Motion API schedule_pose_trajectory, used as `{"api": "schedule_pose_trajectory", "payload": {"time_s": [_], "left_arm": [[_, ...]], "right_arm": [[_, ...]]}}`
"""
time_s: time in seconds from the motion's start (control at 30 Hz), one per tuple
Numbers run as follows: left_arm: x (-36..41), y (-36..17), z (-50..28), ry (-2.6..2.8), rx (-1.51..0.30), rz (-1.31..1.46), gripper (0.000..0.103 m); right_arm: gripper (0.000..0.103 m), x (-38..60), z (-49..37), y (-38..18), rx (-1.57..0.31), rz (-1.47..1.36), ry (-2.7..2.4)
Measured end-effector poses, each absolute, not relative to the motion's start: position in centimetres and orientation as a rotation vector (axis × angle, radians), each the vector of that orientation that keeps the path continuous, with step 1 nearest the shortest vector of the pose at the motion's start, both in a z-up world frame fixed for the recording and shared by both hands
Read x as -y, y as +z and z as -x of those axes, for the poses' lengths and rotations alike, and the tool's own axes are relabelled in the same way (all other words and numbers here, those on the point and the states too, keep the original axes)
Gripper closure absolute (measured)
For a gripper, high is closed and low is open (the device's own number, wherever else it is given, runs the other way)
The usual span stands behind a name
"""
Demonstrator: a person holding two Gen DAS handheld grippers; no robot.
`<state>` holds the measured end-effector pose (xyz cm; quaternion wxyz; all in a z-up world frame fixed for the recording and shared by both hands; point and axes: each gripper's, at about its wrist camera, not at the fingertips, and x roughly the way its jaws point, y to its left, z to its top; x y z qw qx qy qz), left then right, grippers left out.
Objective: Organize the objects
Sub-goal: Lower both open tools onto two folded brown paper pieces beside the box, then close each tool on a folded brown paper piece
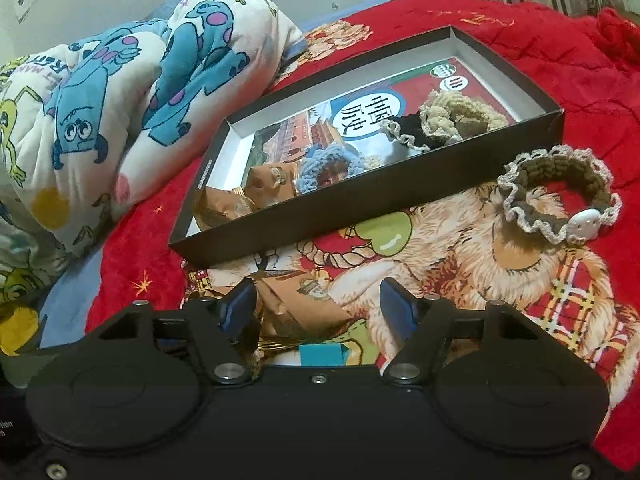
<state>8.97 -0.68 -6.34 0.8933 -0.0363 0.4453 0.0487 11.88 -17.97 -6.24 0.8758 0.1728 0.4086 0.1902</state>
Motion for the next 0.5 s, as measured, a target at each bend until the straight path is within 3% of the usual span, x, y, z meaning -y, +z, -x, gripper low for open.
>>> {"api": "schedule_pose_trajectory", "payload": {"time_s": [0.2, 0.5], "left_arm": [[0.52, -6.29, -9.02, 0.100, -0.925, 0.092, 0.053], [0.80, -6.19, -8.85, 0.092, -0.917, 0.084, 0.074]], "right_arm": [[0.038, 17.95, -12.23, -6.42, -0.869, -0.386, 0.419], [0.055, 17.80, -12.22, -6.61, -0.886, -0.402, 0.427]]}}
